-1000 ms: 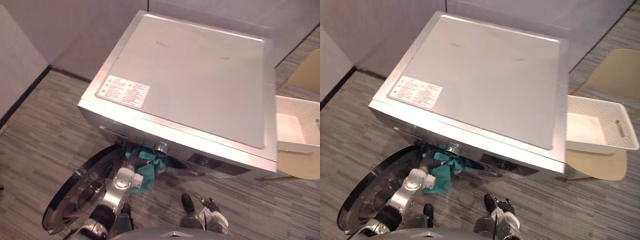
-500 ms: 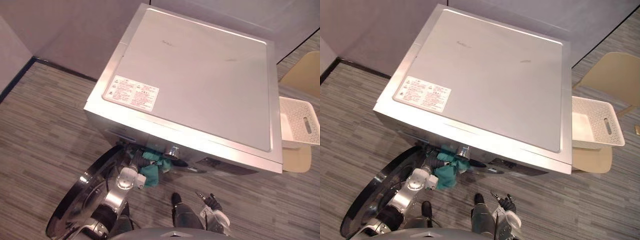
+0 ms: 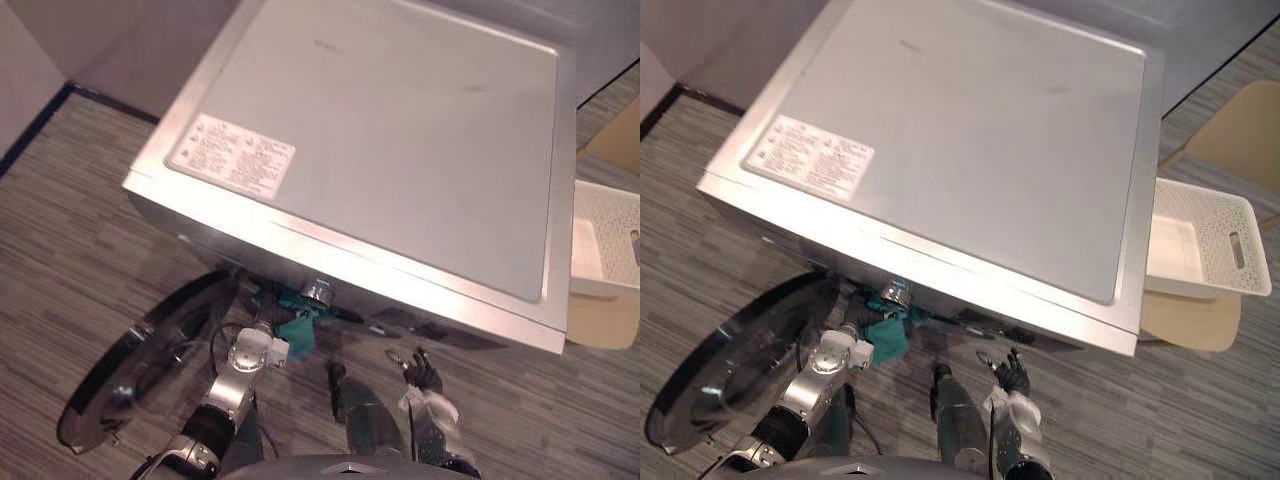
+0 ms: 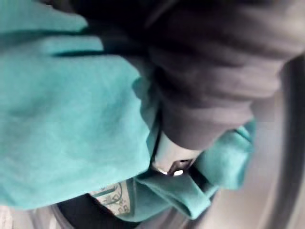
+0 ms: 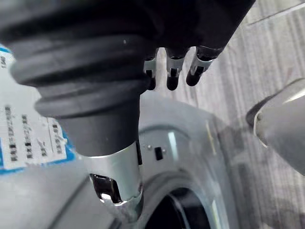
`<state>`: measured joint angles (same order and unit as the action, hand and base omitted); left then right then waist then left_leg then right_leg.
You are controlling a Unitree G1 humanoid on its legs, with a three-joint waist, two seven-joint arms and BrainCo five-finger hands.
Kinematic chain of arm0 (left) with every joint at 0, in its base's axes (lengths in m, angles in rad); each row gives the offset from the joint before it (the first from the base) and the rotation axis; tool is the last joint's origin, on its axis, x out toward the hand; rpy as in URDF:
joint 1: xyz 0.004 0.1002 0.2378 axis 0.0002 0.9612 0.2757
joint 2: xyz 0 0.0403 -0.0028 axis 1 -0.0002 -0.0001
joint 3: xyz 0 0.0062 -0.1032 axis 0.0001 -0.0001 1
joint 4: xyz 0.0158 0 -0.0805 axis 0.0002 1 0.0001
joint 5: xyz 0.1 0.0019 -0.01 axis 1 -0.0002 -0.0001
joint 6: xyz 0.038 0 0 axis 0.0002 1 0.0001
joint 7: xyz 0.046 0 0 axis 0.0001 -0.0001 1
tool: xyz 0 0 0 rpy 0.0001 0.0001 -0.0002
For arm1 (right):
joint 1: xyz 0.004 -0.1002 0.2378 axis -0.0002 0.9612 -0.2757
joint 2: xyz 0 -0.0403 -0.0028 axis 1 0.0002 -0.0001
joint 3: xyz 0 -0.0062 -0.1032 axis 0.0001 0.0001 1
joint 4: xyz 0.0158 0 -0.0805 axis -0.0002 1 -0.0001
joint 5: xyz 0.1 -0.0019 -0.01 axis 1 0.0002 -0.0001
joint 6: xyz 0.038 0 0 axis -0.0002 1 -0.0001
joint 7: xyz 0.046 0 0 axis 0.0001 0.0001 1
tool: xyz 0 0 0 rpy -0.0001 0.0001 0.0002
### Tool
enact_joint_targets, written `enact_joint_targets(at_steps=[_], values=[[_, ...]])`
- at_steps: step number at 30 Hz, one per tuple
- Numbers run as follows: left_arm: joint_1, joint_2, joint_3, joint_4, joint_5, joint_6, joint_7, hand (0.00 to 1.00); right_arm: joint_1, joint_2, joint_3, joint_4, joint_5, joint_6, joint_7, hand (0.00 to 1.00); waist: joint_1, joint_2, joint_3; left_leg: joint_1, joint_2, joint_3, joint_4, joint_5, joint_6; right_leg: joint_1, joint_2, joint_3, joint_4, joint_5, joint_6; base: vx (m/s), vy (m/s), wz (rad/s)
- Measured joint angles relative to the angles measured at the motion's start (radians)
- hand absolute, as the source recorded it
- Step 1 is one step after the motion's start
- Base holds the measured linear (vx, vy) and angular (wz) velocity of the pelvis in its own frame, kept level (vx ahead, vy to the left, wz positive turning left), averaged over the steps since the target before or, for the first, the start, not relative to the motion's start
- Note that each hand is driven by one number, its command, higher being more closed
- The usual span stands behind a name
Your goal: Pick up the laundry basket with both hands and put the clothes into the washing machine.
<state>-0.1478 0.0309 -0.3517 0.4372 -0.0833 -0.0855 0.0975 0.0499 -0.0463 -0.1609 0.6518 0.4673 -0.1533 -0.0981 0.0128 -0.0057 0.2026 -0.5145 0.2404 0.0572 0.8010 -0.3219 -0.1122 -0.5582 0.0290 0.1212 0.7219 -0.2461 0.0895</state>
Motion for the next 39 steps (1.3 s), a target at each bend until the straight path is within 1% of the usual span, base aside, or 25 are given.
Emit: enact_joint_targets(at_steps=[1,2,3,4,5,7,8,10,11,14,16,17,18,20,21,23,24,26,30,31,32,35,36,38,39], values=[[0.000,-0.004,0.001,-0.029,0.003,0.000,0.005,1.00,0.009,-0.001,0.003,-0.021,0.008,-0.004,-0.003,0.00,0.004,0.000,0.001,-0.032,0.011,0.004,0.054,-0.044,-0.003,-0.045,0.003,-0.002,0.078,-0.047,-0.001,-0.18,-0.063,0.05],[-0.007,-0.007,0.004,-0.058,0.009,-0.002,0.006,1.00,0.010,-0.002,0.008,-0.047,0.010,-0.006,-0.007,0.00,0.009,0.000,0.002,-0.070,0.026,0.009,0.105,-0.109,-0.013,-0.095,0.010,-0.003,0.145,-0.110,-0.005,-0.19,-0.051,-0.03],[-0.016,-0.010,0.005,-0.067,0.009,-0.002,0.007,1.00,0.006,-0.003,0.018,-0.059,0.010,-0.009,-0.011,0.00,0.012,0.001,0.004,-0.091,0.033,0.009,0.125,-0.148,-0.026,-0.127,0.014,-0.004,0.181,-0.138,-0.010,-0.22,-0.042,-0.04],[-0.050,-0.016,0.004,-0.069,0.011,-0.002,0.007,1.00,-0.010,-0.002,0.034,-0.083,0.012,-0.011,-0.016,0.00,0.013,-0.002,0.023,-0.147,0.042,-0.001,0.193,-0.182,-0.028,-0.191,0.016,-0.007,0.266,-0.159,-0.011,-0.26,-0.048,-0.07],[-0.065,-0.023,0.003,-0.068,0.011,-0.001,0.009,1.00,-0.025,0.001,0.050,-0.095,0.015,-0.013,-0.016,0.00,0.016,-0.005,0.037,-0.186,0.049,-0.003,0.250,-0.205,-0.023,-0.237,0.020,-0.004,0.325,-0.178,-0.013,-0.33,-0.047,-0.09],[-0.068,-0.030,-0.006,-0.068,0.021,-0.001,0.011,1.00,-0.045,0.004,0.078,-0.108,0.016,-0.013,-0.019,0.00,0.018,-0.005,0.053,-0.216,0.055,-0.003,0.308,-0.224,-0.025,-0.280,0.026,0.006,0.389,-0.196,-0.018,-0.25,-0.022,-0.19],[-0.071,-0.040,-0.008,-0.068,0.028,0.000,0.013,1.00,-0.052,0.009,0.081,-0.130,0.017,-0.015,-0.022,0.00,0.018,0.001,0.063,-0.237,0.058,-0.004,0.335,-0.229,-0.025,-0.304,0.027,0.006,0.418,-0.204,-0.020,-0.16,-0.013,-0.14],[-0.083,-0.052,-0.007,-0.068,0.029,0.000,0.027,1.00,-0.071,0.015,0.081,-0.133,0.018,-0.019,-0.028,0.00,0.019,0.001,0.066,-0.279,0.064,-0.002,0.367,-0.232,-0.029,-0.355,0.030,0.008,0.454,-0.206,-0.018,-0.21,-0.027,-0.09],[-0.109,-0.057,-0.005,-0.057,0.029,0.001,0.032,1.00,-0.090,0.019,0.081,-0.139,0.018,-0.019,-0.045,0.00,0.019,0.001,0.079,-0.305,0.067,-0.002,0.387,-0.233,-0.030,-0.384,0.031,0.007,0.478,-0.204,-0.016,-0.18,-0.034,-0.06],[-0.183,-0.066,0.012,-0.017,0.029,0.004,0.047,1.00,-0.113,0.022,0.083,-0.176,0.019,-0.023,-0.059,0.00,0.018,-0.002,0.100,-0.363,0.076,-0.003,0.430,-0.237,-0.037,-0.454,0.039,0.013,0.524,-0.203,-0.016,-0.12,-0.046,-0.08],[-0.256,-0.071,0.064,0.001,0.028,0.007,0.073,1.00,-0.138,0.022,0.084,-0.216,0.019,-0.029,-0.068,0.00,0.013,-0.001,0.133,-0.409,0.094,-0.003,0.471,-0.240,-0.042,-0.504,0.057,0.017,0.560,-0.201,-0.016,-0.11,-0.057,-0.18],[-0.310,-0.072,0.101,0.018,0.023,0.012,0.090,1.00,-0.140,0.023,0.084,-0.238,0.019,-0.033,-0.084,0.00,0.009,-0.005,0.146,-0.437,0.105,-0.002,0.491,-0.243,-0.043,-0.536,0.065,0.018,0.577,-0.200,-0.016,-0.12,-0.077,-0.12],[-0.378,-0.069,0.166,0.029,0.007,0.016,0.122,1.00,-0.144,0.025,0.084,-0.253,0.019,-0.041,-0.090,0.00,0.000,-0.013,0.154,-0.475,0.115,-0.002,0.512,-0.244,-0.044,-0.576,0.077,0.023,0.595,-0.197,-0.013,-0.11,-0.068,-0.15],[-0.437,-0.060,0.220,0.048,-0.002,0.017,0.143,1.00,-0.145,0.025,0.083,-0.260,0.019,-0.042,-0.095,0.00,-0.004,-0.016,0.160,-0.502,0.130,-0.002,0.528,-0.246,-0.046,-0.605,0.090,0.024,0.600,-0.190,-0.013,-0.07,-0.033,-0.19],[-0.487,-0.039,0.258,0.060,-0.022,0.020,0.166,1.00,-0.145,0.027,0.084,-0.273,0.019,-0.042,-0.099,0.00,-0.010,-0.020,0.175,-0.511,0.139,-0.001,0.537,-0.246,-0.046,-0.616,0.101,0.027,0.603,-0.185,-0.009,-0.06,-0.018,-0.27],[-0.618,0.029,0.348,0.073,-0.075,0.022,0.211,1.00,-0.145,0.036,0.082,-0.286,0.019,-0.053,-0.099,0.00,-0.028,-0.037,0.207,-0.549,0.164,0.002,0.559,-0.247,-0.045,-0.656,0.124,0.030,0.605,-0.168,-0.005,-0.08,-0.022,-0.30],[-0.653,0.048,0.364,0.081,-0.090,0.022,0.222,1.00,-0.142,0.038,0.080,-0.285,0.019,-0.056,-0.099,0.00,-0.031,-0.042,0.210,-0.563,0.170,0.001,0.563,-0.249,-0.046,-0.670,0.131,0.030,0.605,-0.162,-0.004,-0.08,-0.013,-0.26],[-0.783,0.113,0.418,0.090,-0.148,0.022,0.251,1.00,-0.141,0.044,0.079,-0.282,0.020,-0.062,-0.100,0.00,-0.043,-0.066,0.228,-0.623,0.189,-0.002,0.583,-0.249,-0.046,-0.729,0.152,0.030,0.603,-0.140,-0.001,-0.09,0.002,-0.22],[-0.975,0.187,0.442,0.137,-0.221,0.020,0.289,1.00,-0.141,0.051,0.066,-0.279,0.057,-0.070,-0.098,0.00,-0.054,-0.077,0.270,-0.695,0.201,-0.018,0.610,-0.249,-0.045,-0.784,0.166,0.026,0.597,-0.116,0.006,-0.05,0.045,-0.12],[-1.029,0.208,0.443,0.140,-0.244,0.020,0.295,1.00,-0.140,0.067,0.055,-0.273,0.058,-0.072,-0.097,0.00,-0.059,-0.085,0.274,-0.717,0.203,-0.022,0.613,-0.249,-0.045,-0.803,0.168,0.027,0.591,-0.108,0.008,-0.03,0.075,-0.09],[-1.082,0.225,0.440,0.142,-0.276,0.019,0.302,1.00,-0.140,0.080,0.045,-0.255,0.059,-0.081,-0.096,0.00,-0.066,-0.086,0.275,-0.741,0.203,-0.027,0.615,-0.248,-0.043,-0.820,0.168,0.024,0.584,-0.102,0.011,-0.02,0.061,-0.06],[-1.171,0.252,0.421,0.146,-0.332,0.017,0.314,1.00,-0.137,0.085,0.012,-0.229,0.091,-0.085,-0.094,0.00,-0.072,-0.091,0.277,-0.754,0.203,-0.028,0.625,-0.248,-0.042,-0.829,0.168,0.025,0.585,-0.100,0.013,-0.01,0.046,-0.03],[-1.218,0.266,0.403,0.145,-0.350,0.008,0.315,1.00,-0.133,0.087,-0.001,-0.219,0.100,-0.086,-0.090,0.00,-0.074,-0.091,0.277,-0.756,0.202,-0.027,0.626,-0.248,-0.042,-0.830,0.167,0.024,0.585,-0.100,0.013,0.00,0.039,0.00],[-1.278,0.288,0.363,0.141,-0.370,-0.030,0.316,1.00,-0.133,0.087,-0.013,-0.201,0.125,-0.089,-0.085,0.00,-0.076,-0.091,0.277,-0.760,0.197,-0.028,0.626,-0.248,-0.041,-0.831,0.166,0.021,0.585,-0.099,0.013,-0.01,0.037,0.02],[-1.285,0.304,0.339,0.135,-0.369,-0.070,0.317,1.00,-0.132,0.087,-0.018,-0.197,0.133,-0.089,-0.085,0.00,-0.079,-0.091,0.277,-0.763,0.197,-0.030,0.626,-0.249,-0.039,-0.834,0.165,0.019,0.584,-0.098,0.013,0.00,0.000,0.00]])
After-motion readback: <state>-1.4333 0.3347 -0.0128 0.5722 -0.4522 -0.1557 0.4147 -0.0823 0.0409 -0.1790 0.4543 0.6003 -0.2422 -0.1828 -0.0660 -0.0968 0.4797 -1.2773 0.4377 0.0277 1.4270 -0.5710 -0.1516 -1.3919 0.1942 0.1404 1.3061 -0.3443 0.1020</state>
